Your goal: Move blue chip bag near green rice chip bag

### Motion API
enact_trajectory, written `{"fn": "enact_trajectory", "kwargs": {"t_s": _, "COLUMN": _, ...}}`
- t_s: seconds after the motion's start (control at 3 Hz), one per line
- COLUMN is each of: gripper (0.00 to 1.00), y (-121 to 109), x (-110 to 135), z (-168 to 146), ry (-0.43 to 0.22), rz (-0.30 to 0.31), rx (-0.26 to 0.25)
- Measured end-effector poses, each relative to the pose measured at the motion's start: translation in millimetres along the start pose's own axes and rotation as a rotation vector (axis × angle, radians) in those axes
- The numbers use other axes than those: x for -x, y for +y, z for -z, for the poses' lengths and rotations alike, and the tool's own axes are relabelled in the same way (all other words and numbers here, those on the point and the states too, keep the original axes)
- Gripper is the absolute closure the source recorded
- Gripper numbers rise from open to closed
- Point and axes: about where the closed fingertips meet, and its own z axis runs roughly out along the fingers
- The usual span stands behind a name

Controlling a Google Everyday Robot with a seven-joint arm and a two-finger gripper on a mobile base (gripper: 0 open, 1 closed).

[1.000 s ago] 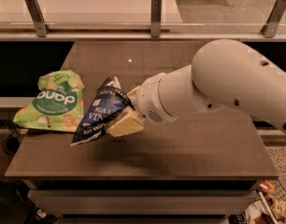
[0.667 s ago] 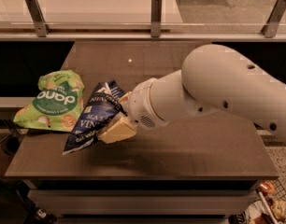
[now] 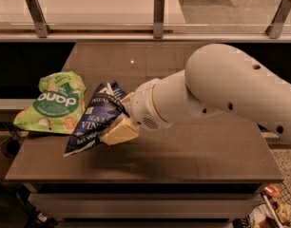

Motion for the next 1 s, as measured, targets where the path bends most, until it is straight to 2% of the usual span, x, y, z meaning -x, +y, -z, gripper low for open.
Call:
{"fn": "enact_trajectory", "kwargs": {"t_s": 0.67, "gripper": 0.12, "y": 2.7, "x": 4.7, "z": 1.5, "ry": 0.003, "rz": 0.012, "rx": -0.005}}
{"fn": "enact_trajectory", "kwargs": {"t_s": 1.0, "gripper": 0.00, "y": 3.9, "x": 6.8, "z": 2.2, "ry": 0.005, "rz": 0.017, "rx": -0.007}}
